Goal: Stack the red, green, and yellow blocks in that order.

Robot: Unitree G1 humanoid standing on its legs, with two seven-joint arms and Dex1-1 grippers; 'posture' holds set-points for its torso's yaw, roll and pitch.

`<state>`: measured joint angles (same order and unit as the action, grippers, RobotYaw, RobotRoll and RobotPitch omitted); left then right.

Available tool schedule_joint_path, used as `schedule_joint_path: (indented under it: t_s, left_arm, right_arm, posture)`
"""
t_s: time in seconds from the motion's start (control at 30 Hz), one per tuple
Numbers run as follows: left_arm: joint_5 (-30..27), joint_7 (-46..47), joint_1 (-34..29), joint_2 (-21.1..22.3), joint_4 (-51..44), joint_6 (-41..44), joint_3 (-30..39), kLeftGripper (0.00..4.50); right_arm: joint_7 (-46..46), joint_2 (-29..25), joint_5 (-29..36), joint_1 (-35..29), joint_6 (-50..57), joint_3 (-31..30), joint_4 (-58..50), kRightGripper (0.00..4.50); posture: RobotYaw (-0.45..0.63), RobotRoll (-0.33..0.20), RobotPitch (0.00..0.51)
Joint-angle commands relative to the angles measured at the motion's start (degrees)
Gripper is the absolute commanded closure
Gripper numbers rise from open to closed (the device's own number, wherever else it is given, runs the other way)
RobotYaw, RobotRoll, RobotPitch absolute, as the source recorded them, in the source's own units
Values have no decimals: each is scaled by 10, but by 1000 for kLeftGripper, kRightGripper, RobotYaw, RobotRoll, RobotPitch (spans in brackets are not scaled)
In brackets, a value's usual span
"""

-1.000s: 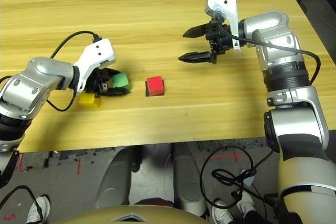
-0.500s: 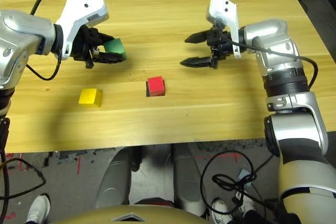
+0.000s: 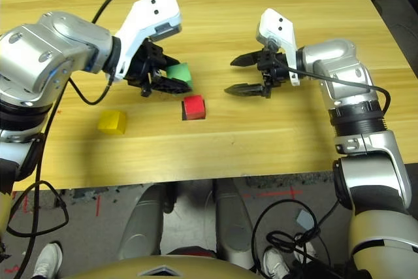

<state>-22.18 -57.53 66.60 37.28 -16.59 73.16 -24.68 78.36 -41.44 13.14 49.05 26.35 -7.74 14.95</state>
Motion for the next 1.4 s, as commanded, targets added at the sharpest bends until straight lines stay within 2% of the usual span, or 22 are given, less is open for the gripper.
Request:
schedule_joint_path:
  t_s: [0.03, 0.87, 1.4]
  left_arm:
    - [-12, 7, -2, -8, -16, 8, -12, 2403]
    - [-16, 37, -11, -40, -14, -6, -51, 2403]
    - [-10, 44, -16, -34, -22, -17, -62, 2403]
  right_arm:
    - [-4, -8, 9, -7, 10, 7, -21, 0]
    - [-13, -18, 22, -20, 31, 10, -50, 0]
    - [-15, -19, 25, -11, 31, 8, -43, 0]
  posture:
    - [113, 20, 320]
    - [75, 11, 329]
    - [80, 14, 337]
